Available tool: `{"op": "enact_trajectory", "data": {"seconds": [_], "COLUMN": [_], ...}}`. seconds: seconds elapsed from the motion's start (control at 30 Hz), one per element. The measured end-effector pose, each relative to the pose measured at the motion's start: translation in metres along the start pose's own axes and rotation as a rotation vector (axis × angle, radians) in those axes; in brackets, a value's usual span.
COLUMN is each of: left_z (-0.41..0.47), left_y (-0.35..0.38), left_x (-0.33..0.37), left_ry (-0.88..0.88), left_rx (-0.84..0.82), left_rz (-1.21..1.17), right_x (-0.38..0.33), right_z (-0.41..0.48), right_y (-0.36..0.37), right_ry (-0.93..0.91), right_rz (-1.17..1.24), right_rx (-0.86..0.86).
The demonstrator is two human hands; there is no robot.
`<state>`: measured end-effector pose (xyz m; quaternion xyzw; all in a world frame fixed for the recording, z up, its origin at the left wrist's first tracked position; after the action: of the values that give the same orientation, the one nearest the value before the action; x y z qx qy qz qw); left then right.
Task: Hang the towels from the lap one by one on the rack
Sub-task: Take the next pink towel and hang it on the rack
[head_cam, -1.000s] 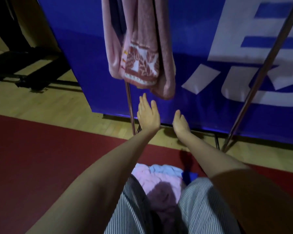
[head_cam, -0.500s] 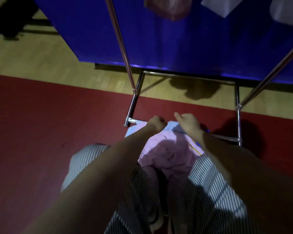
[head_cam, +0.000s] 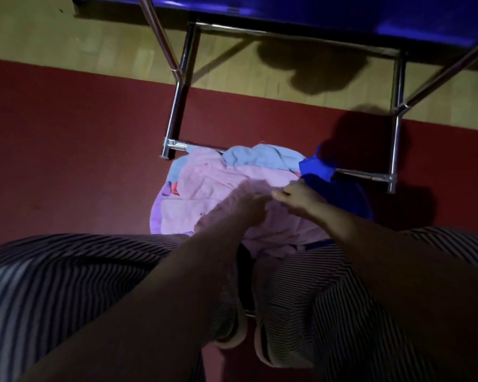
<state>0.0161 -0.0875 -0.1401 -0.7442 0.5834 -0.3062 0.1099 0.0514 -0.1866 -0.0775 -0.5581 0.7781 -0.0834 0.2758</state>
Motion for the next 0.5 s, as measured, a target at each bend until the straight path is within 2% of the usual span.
{"op": "enact_trajectory", "data": {"seconds": [0.1,0.17,0.3,0.4,0.5], "left_z": [0.008,0.013,0.026,0.028,0.029], "left_y": [0.011,0.016,0.024,0.027,0.024], "left_x": [0.010,0.007,0.003,0.006,0.014], "left_ry": [0.021,-0.031,-0.073,-0.034,0.054], "left_rx": [0.061,0.081,0.101,0.125,0.089], "left_rz": [0.012,-0.011,0.100,0.146,0.040], "right_x": [0.010,0.016,0.028,0.023,0.017], "right_z": [0.005,0.007,0.009,0.005,0.002], "right_y": [0.003,0.004,0.010,0.010,0.004], "right_ry": [-0.033,-0.036,0.011,-0.066,-0.097], "right_rz": [-0.027,-0.010,0.051,0.038,-0.055], "right_rx": [0.018,0.038,-0.006,-0.032,-0.039]}}
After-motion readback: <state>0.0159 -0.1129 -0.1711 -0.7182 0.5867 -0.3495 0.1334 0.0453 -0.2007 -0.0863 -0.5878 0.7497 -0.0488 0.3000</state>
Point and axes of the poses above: each hand's wrist, its own z-axis towards the middle knuckle, its own y-axis out of the palm, x = y × z, the point moved 9 cm from there along z, towards the middle knuckle, and after that the axes turned 4 degrees about -x, right-handed, at the moved point
